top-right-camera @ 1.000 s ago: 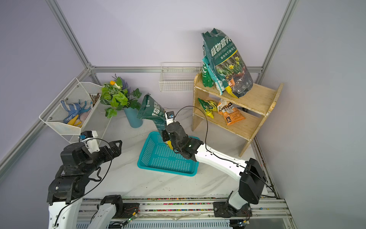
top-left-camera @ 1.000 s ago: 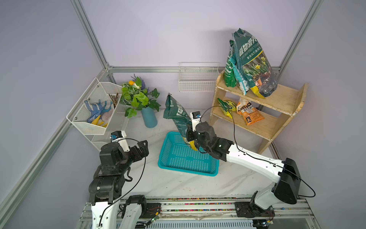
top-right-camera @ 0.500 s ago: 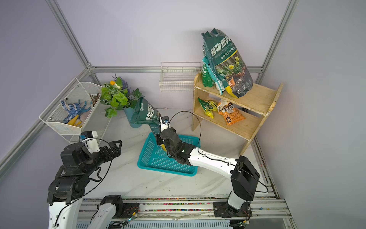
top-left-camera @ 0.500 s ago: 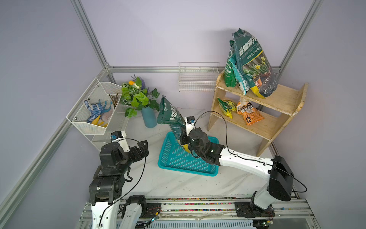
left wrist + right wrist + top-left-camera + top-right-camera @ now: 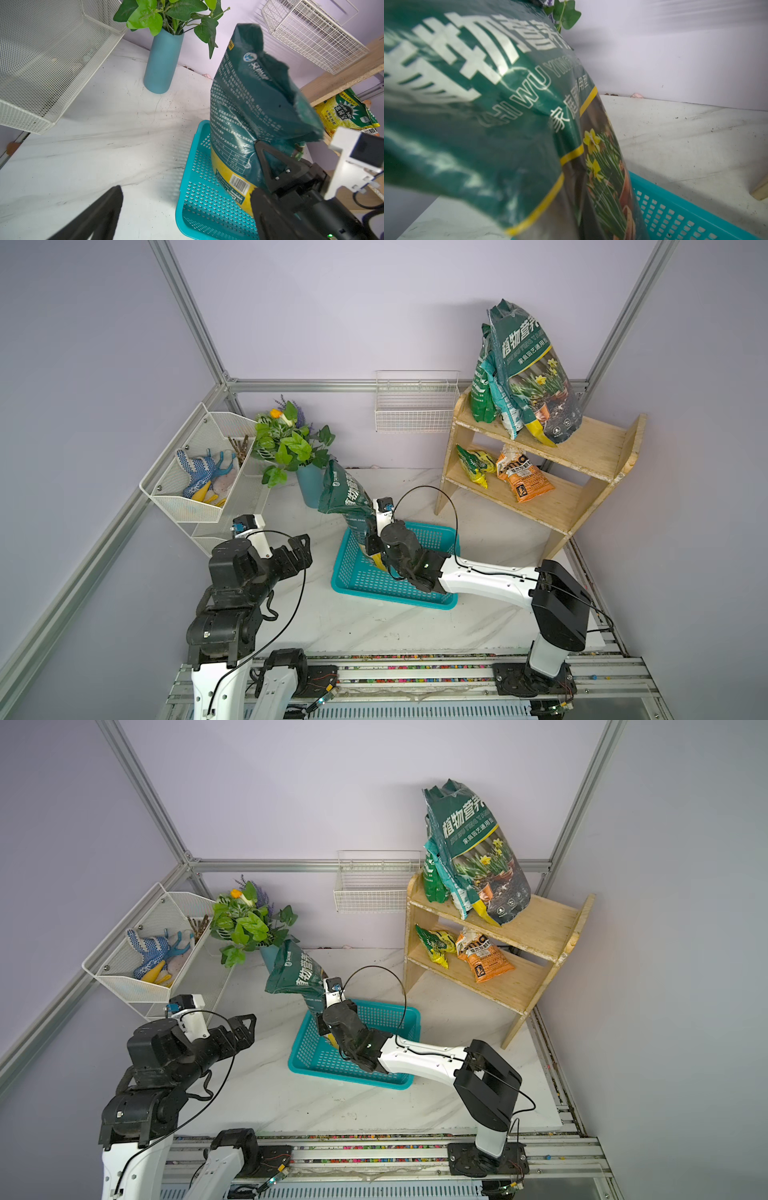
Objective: Take down the fertilizer bag from the shelf
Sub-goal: Place the fertilizer bag in the storage box.
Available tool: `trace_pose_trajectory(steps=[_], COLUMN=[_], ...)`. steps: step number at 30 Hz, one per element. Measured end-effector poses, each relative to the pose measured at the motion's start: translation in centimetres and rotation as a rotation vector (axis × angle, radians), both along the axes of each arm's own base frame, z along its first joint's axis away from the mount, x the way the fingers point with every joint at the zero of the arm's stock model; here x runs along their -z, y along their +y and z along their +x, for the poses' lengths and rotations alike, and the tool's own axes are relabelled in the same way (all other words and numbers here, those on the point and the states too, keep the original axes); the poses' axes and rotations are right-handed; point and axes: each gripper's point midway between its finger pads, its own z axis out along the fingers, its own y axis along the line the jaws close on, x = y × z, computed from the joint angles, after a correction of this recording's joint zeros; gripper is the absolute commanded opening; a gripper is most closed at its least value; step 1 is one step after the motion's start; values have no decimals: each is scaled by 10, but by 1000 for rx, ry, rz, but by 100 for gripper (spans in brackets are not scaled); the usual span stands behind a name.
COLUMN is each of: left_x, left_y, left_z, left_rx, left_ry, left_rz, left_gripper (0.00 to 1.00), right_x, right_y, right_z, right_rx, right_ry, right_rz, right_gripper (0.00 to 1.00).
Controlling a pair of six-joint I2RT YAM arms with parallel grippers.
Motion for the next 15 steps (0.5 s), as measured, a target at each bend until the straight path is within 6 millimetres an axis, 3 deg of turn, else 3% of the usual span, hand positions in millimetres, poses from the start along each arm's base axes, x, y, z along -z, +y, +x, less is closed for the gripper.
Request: trace_pose_trajectory(steps=[4, 15], left_x=[0, 1], left_y=[0, 0], left_z=[0, 0], left_rx=[0, 0], left_ry=[0, 2], left_rz=[0, -1], left_gripper=[100, 100], right_x=[22, 49], right_y=[6, 19], right_z=[0, 6], right_rx=[-5, 24], right_ry=[21, -74], right_rz=[-31, -30], right_gripper=[0, 0])
